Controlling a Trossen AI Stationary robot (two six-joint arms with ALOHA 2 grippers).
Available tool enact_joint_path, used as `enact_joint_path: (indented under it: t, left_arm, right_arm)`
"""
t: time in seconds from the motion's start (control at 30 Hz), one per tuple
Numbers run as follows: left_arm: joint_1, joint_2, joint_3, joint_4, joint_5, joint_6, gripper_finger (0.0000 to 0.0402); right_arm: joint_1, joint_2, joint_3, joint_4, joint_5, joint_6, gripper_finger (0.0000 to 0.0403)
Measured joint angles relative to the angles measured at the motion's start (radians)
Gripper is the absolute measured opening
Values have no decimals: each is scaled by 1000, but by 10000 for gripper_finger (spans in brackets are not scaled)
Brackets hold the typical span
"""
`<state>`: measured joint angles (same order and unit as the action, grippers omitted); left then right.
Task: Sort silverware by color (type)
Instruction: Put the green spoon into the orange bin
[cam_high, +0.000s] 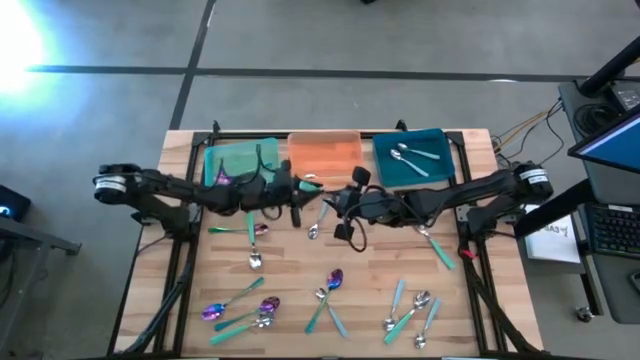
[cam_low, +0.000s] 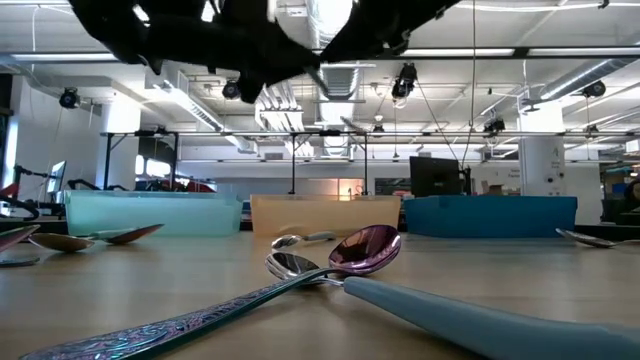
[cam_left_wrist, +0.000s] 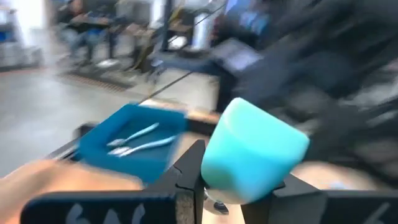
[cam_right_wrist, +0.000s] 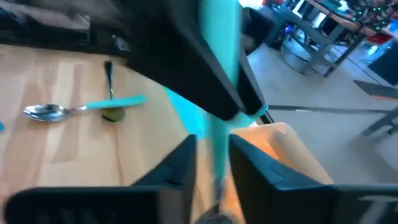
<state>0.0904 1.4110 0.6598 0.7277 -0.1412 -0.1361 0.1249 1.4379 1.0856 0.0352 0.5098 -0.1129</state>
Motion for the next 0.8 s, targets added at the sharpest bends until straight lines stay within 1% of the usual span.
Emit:
enact_joint_path:
  t: [0.1,0.17,0.2,0.23,0.3,0.47,0.6,0.7,0.8]
  left_arm:
    - [69,1,26,-48,5,19,48]
    - [124,0,38,-76,20,23,46]
    - [153,0,39,-93,25,24,40]
    - [182,6,39,-101,28,25,23]
    - [238,13,39,-102,28,29,22]
    - [358,72,40,-103,28,20,22]
    - [399,165,71,-98,30,14,22]
    - [403,252,111,-88,30,7,23]
    - [402,328,173,-75,31,-19,35]
  right_arm:
    - [-1,-27,1,-51,8,19,147]
    - [-1,-45,1,-119,29,45,170]
    - [-2,-60,0,-163,35,72,178]
    - [-2,-78,0,-210,36,109,184]
    - [-1,-113,1,-325,37,202,191]
    - [0,-160,0,-699,32,498,187]
    - [14,-166,-1,-958,13,733,176]
    - [31,-155,-11,-1080,-35,850,167]
    - [52,-147,-12,-1155,-47,927,159]
